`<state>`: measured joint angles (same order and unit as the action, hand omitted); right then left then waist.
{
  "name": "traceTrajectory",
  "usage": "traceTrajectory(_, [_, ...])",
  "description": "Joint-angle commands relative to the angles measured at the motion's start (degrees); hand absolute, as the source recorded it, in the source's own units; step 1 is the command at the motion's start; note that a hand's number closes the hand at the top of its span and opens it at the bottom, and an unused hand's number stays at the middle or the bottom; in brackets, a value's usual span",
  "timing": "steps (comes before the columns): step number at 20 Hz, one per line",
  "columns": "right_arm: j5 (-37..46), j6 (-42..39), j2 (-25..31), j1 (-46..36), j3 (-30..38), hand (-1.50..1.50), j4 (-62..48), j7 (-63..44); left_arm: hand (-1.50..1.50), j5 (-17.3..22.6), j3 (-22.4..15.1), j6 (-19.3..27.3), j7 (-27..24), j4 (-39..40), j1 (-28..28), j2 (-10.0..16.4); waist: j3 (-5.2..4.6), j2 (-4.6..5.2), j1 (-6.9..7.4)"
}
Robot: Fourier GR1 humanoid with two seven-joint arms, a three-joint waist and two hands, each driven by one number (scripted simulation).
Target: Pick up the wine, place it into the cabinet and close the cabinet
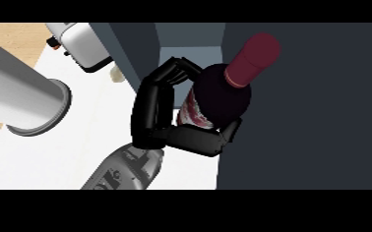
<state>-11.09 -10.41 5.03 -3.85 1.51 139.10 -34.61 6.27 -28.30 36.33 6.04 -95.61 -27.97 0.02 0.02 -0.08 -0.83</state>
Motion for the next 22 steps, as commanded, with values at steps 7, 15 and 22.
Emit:
traceTrajectory(7, [-8.56,-1.52,0.79,4.71,2.86,-1.50,9.09,-2.19,1.50,-0.08,-4.22,5.56,-3.44,4.20,-0.55,-0.02,0.01,-0.11,-0.01])
traceTrajectory(15, [-7.23,0.23,0.53,0.84,3.63,-1.50,6.67,-2.68,1.50,10.15,-2.82,7.30,-12.82,11.12,-1.97,-0.02,-0.02,0.06,-0.16])
traceTrajectory(22, [-3.73,1.66,-0.27,1.30,-1.41,-1.50,10.12,-5.92,1.50,10.00,-1.56,5.70,-16.00,16.91,-3.43,-0.02,-0.03,-0.05,0.21])
